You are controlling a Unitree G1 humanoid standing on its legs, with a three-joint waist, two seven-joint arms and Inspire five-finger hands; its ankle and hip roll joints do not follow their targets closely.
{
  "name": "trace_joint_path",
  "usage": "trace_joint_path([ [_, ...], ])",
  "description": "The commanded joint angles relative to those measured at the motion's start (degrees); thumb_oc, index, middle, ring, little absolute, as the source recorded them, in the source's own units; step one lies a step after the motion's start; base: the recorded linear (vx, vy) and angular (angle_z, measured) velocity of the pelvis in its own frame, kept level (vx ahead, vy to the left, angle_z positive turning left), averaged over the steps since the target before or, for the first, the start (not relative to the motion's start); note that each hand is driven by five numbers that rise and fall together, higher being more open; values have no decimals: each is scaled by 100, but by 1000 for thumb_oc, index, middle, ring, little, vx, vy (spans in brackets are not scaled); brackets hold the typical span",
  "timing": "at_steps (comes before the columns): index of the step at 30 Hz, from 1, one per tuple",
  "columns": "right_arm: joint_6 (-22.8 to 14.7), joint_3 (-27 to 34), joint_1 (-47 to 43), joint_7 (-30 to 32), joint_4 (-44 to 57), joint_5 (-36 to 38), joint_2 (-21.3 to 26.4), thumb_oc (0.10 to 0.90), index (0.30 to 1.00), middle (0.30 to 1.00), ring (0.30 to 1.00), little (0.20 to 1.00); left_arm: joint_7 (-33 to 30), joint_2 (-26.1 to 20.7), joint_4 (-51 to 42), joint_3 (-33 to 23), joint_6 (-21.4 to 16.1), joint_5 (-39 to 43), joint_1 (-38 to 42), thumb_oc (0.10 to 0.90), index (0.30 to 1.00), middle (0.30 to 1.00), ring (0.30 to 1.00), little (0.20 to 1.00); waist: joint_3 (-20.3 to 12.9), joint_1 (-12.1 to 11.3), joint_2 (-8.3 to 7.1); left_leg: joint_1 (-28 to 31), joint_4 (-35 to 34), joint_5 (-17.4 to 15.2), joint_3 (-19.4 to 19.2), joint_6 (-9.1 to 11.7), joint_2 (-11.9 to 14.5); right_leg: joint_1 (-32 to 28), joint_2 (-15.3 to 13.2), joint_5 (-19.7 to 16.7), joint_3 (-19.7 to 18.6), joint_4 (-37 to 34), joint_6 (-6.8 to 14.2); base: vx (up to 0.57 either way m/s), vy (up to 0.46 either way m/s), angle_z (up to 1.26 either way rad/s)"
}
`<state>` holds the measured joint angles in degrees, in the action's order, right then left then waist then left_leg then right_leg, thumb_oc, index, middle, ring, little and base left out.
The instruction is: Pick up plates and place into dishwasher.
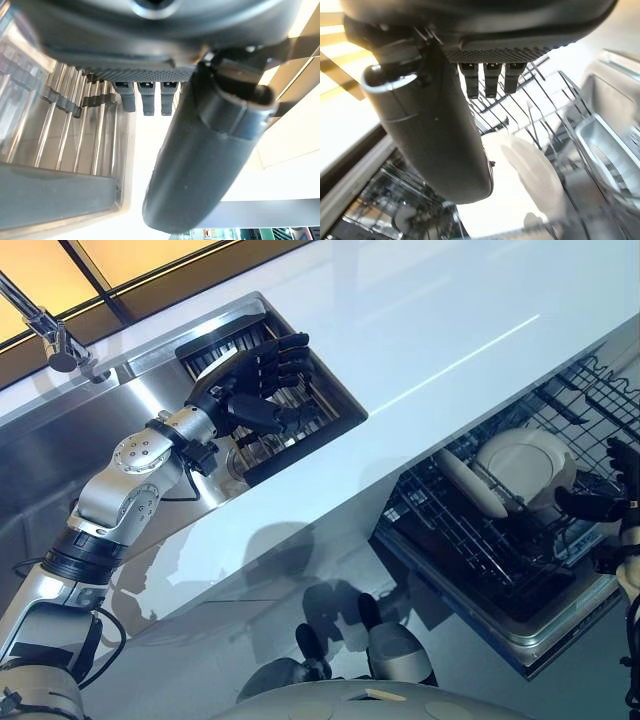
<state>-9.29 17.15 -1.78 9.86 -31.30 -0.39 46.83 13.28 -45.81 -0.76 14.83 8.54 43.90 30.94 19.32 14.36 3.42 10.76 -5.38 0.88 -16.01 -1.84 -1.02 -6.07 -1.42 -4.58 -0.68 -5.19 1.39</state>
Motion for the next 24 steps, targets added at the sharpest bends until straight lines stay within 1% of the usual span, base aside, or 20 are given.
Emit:
trace_joint_path([
  [1,-331,358,24,522,132,-566,902,800,900,900,900,900,43,-105,157,-481,-799,250,158,800,900,900,900,900,-894,76,-133,-4,156,-513,-96,77,52,286,205,389,92,424,521,1,16,-4],
  [2,-231,380,147,481,123,-821,956,429,582,582,582,529,20,-113,136,-502,-800,250,138,800,900,900,900,900,-903,100,-150,4,153,-509,-99,74,53,280,211,389,93,426,523,0,14,-5],
  [4,-162,394,245,433,127,-974,998,100,300,300,300,200,-10,-130,108,-520,-805,274,123,800,900,900,900,900,-914,112,-165,0,157,-506,-104,69,53,287,212,389,87,431,523,-2,14,-4],
  [6,-98,386,342,397,75,-1280,1029,100,300,300,300,200,-7,-132,109,-543,-832,311,112,800,900,900,900,900,-919,128,-172,9,168,-526,-99,62,54,275,212,408,89,440,534,5,22,-5],
  [7,63,330,465,345,14,-1468,1061,100,300,300,300,200,-16,-139,80,-566,-829,345,120,800,900,900,900,900,-919,143,-194,11,177,-524,-114,58,61,280,209,403,89,450,536,-5,10,-4],
  [12,260,119,568,50,-324,-1761,1110,100,300,300,300,200,-16,-167,15,-519,-783,407,175,800,900,900,900,900,-913,143,-234,-3,216,-523,-126,65,76,288,195,390,93,464,547,-1,2,-1],
  [15,286,15,579,-62,-404,-1800,1103,100,300,300,300,200,-37,-166,-53,-498,-738,419,183,800,900,900,900,900,-907,134,-245,6,222,-524,-113,61,79,280,196,388,92,469,545,0,0,0],
  [16,399,-140,525,-202,-495,-1849,1072,100,300,300,300,200,-28,-155,-86,-471,-719,423,191,800,900,900,900,900,-900,115,-257,5,237,-530,-108,62,88,273,186,384,93,468,547,0,0,0],
  [17,411,-235,508,-284,-577,-1863,1051,100,300,300,300,200,-17,-157,-115,-470,-693,442,201,800,900,900,900,900,-893,99,-257,0,248,-531,-103,64,93,275,181,385,104,474,546,-12,-35,-3],
  [24,555,-600,356,-436,-793,-1827,928,100,300,300,300,200,36,-166,-194,-430,-672,493,207,800,900,900,900,900,-877,9,-234,-44,285,-505,-92,91,119,298,161,362,146,481,531,-3,-23,1],
])
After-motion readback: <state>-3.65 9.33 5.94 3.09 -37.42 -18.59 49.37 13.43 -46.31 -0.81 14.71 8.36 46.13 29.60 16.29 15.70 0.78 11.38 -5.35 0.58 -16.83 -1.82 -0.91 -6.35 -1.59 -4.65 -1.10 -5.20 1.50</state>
